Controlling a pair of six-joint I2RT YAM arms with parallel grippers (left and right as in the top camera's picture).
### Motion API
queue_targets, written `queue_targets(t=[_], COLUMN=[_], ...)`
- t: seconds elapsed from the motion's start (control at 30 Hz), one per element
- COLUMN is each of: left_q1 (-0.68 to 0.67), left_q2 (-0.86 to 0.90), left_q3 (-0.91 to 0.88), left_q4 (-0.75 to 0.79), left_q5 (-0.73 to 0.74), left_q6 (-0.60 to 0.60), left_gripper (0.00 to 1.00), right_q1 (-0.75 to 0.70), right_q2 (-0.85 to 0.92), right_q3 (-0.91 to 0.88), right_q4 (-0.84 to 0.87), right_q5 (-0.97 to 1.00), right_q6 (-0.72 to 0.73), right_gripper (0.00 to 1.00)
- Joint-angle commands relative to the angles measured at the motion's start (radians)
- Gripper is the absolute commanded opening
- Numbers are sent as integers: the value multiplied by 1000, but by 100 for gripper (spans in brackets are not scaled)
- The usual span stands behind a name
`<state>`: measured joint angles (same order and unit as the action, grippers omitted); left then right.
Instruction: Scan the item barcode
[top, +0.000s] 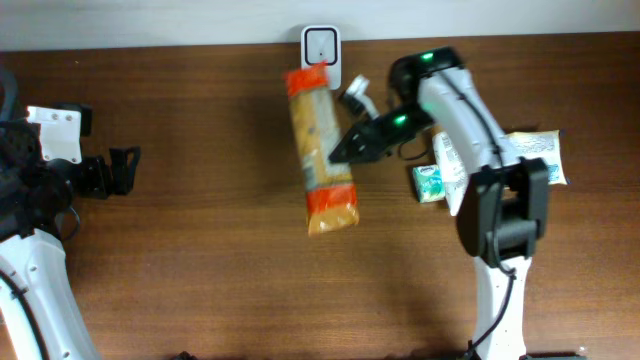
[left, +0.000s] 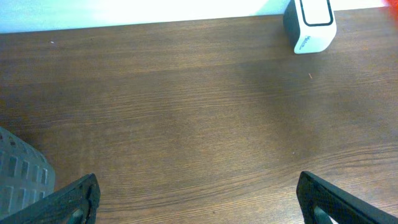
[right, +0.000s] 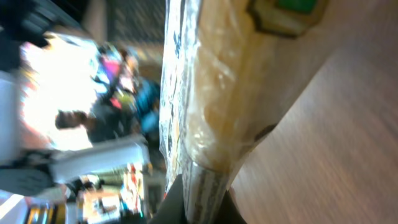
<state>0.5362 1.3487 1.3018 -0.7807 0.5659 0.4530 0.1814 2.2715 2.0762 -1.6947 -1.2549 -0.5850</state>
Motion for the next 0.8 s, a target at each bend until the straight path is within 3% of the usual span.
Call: queue_targets(t=[0.0, 0.27, 0.67, 0.77], left_q1=[3, 3, 3, 3], left_q2=[-1, -1, -1, -1], left_q3=[8, 8, 8, 8], left_q4=[2, 2, 2, 2], left_q5=[14, 14, 14, 14], left_q6=[16, 16, 16, 16], left_gripper=[99, 99, 99, 99], right_q1=[-116, -314, -316, -269], right_q2=[-107, -305, -367, -368], right_q3=[37, 37, 37, 39], right_q4=[-4, 11, 13, 61], right_q5=[-283, -297, -293, -109], right_q6=[-92, -100, -118, -103], right_gripper=[4, 4, 4, 4])
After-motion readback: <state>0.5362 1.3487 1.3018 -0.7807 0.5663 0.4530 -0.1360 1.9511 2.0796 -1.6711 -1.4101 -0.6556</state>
